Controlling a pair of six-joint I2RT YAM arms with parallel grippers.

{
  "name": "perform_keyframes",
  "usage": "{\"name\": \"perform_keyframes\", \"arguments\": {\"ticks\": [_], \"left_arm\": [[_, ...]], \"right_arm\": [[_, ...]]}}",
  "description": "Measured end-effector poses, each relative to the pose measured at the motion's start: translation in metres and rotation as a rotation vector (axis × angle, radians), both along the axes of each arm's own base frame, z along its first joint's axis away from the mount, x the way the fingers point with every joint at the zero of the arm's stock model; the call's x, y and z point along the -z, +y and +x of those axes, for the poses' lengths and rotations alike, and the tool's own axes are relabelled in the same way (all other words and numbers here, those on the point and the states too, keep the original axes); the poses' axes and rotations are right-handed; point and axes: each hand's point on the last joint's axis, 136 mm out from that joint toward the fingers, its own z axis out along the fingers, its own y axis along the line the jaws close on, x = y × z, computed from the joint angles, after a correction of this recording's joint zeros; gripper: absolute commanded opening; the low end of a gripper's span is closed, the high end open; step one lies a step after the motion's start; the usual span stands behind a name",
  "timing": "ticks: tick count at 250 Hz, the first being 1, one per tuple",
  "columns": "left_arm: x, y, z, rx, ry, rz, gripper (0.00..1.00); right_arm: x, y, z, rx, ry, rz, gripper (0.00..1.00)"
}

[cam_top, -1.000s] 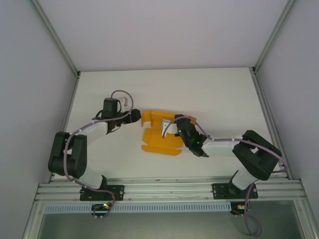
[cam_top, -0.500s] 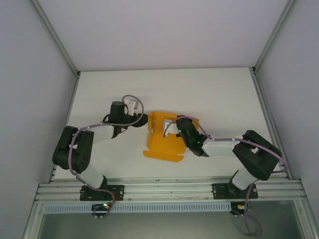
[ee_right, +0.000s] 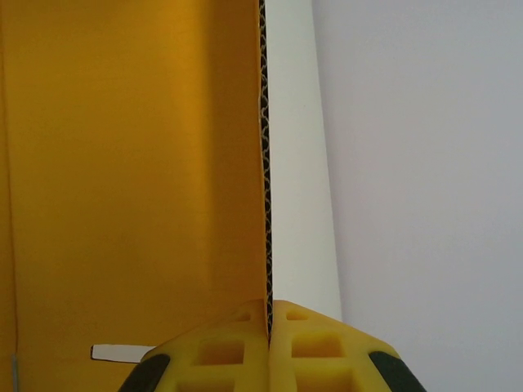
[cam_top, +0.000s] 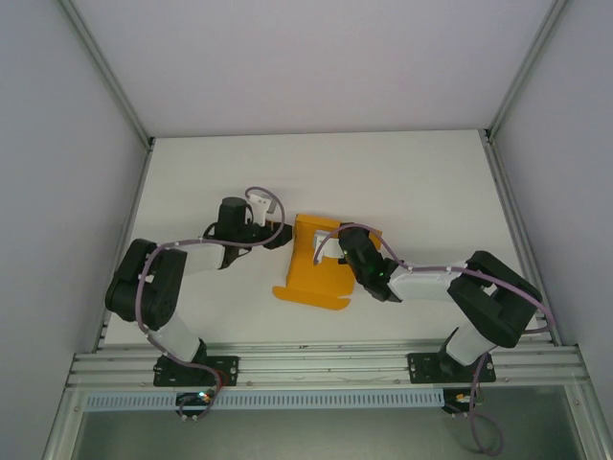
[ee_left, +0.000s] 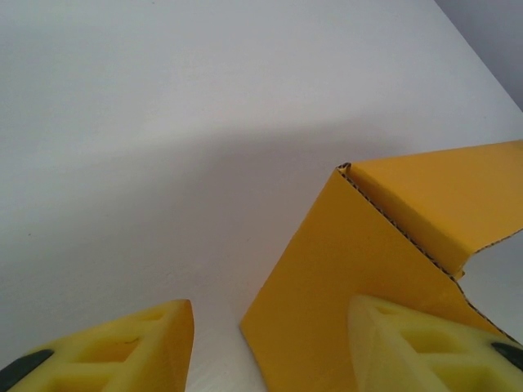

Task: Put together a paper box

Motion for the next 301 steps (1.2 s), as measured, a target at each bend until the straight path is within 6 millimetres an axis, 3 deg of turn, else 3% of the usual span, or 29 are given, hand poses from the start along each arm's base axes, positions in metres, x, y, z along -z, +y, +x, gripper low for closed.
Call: {"name": "perform_keyframes", "arguments": {"ticks": [12,22,54,114,150,176,202,234,266,301], "left_arm": [[0.0,0.001,0.001,-0.006,0.0,0.002,0.7],[0.002,0.003,0.002,-0.026,0.009,0.01,0.8],[0.004,0.023,0.005,-0.142,0.023,0.084,0.85],[-0.03,0.071,-0.007,-0.375,-0.026,0.166,0.82],[-0.031,0.09,-0.017,-0.443,-0.017,0.184,0.77],[-0.021,0.082,-0.031,-0.384,0.008,0.169,0.81],[-0.012,0.053,-0.058,-0.237,-0.005,0.161,0.9],[-0.017,0.029,-0.081,-0.121,-0.055,0.16,0.86],[-0.025,0.036,-0.077,-0.156,-0.102,0.153,0.87],[-0.028,0.058,-0.078,-0.221,-0.112,0.105,0.86]], "right_arm": [[0.0,0.0,0.0,0.001,0.001,0.002,0.0],[0.0,-0.001,0.0,0.006,0.002,0.003,0.0],[0.0,-0.001,-0.001,0.007,0.004,0.005,0.0],[-0.01,0.002,-0.002,-0.001,-0.013,0.034,0.0],[-0.029,0.004,-0.004,-0.017,-0.034,0.096,0.0],[-0.039,0.007,-0.006,-0.026,-0.038,0.131,0.0],[-0.039,0.007,-0.006,-0.024,-0.033,0.139,0.0],[-0.036,0.007,-0.007,-0.019,-0.015,0.144,0.0],[-0.043,0.004,-0.012,-0.032,0.02,0.208,0.0],[-0.089,-0.005,-0.024,-0.076,0.004,0.368,0.0]]}}
